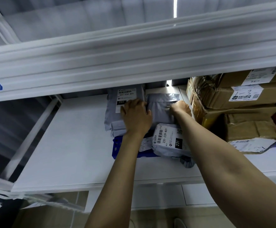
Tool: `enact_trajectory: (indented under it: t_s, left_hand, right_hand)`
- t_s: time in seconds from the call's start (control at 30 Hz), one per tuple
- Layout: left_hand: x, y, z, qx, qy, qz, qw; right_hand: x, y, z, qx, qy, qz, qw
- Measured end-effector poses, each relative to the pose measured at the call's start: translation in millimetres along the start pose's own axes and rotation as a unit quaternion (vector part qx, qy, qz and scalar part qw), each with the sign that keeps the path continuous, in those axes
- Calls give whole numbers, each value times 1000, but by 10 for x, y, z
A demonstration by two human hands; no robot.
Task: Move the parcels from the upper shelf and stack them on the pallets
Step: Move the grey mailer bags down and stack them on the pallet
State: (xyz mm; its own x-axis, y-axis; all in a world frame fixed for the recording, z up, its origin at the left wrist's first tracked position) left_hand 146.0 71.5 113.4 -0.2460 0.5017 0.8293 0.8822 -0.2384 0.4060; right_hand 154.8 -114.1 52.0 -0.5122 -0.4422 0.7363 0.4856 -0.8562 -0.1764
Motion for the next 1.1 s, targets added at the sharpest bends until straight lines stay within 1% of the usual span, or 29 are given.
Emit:
enact_trajectory:
  t_s: [0.1,0.23,0.33,0.37,0.4,0.43,0.47,0.53,0.57,0.63,0.7,0.77,0.87,0.9,0.93,1.07,1.1]
  left_hand:
    - [-7,13,4,7,1,8,1000]
    - [7,46,-31,29,1,20,999]
    - [47,116,-94,44,-7,2,999]
    - [55,140,-130,36,-19,-5,999]
    - [72,165,-182,29,-56,-4,998]
    - [84,188,-235,26,-121,6,992]
    - [99,207,-298,35,-200,24,979]
    - [121,245,-418,91,-336,85,934]
    - [114,264,-468,135,-392,116,902]
    - [89,259,-553,226,-489,169,826]
    - [38,257,-585,289,-563,191,750]
    - [6,248,-580,321,-612,199,695]
    - [7,210,-559,351,-666,197,629]
    - [13,203,-544,360,-678,186,613]
    - [24,193,-526,370,-676,176,612]
    - [49,197,-513,386,-649,156,637]
    - [76,196,-522,387,-649,152,637]
  right_hand:
    - [55,23,57,22,28,-31,999]
    - [289,-30,184,76,83,-142,983]
    - [449,-111,293,107,140,-187,966]
    - [502,-151,328,116,147,-202,961]
    - [556,-198,359,124,150,-215,957]
    - [600,-246,386,131,156,-229,952]
    - [645,-295,406,140,165,-239,946]
    - [702,-376,425,163,185,-255,935]
    - [704,-397,420,177,199,-261,928]
    - [669,-427,383,226,237,-253,910]
    - [633,-468,301,280,250,-234,897]
    - [616,-522,201,304,243,-207,898]
    - [633,-635,73,339,239,-189,890]
    - [640,-679,42,359,245,-178,883]
    - [641,-715,15,376,252,-161,877]
    - [643,-785,-85,395,276,-92,871]
    - [624,-783,-113,392,282,-76,872]
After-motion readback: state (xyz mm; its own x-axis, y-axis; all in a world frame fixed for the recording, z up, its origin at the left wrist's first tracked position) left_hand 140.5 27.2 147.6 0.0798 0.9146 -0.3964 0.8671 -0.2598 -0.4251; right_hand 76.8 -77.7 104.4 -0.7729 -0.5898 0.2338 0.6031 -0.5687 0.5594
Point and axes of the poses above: each hand's wrist, its own y-axis towards the middle knuckle, its own x-axis out of the back of the hand, z = x × y, the point moved 3 cm from there along y, towards the middle knuckle, and after that the axes turned 8 degrees about -z, right-handed, at the moved point
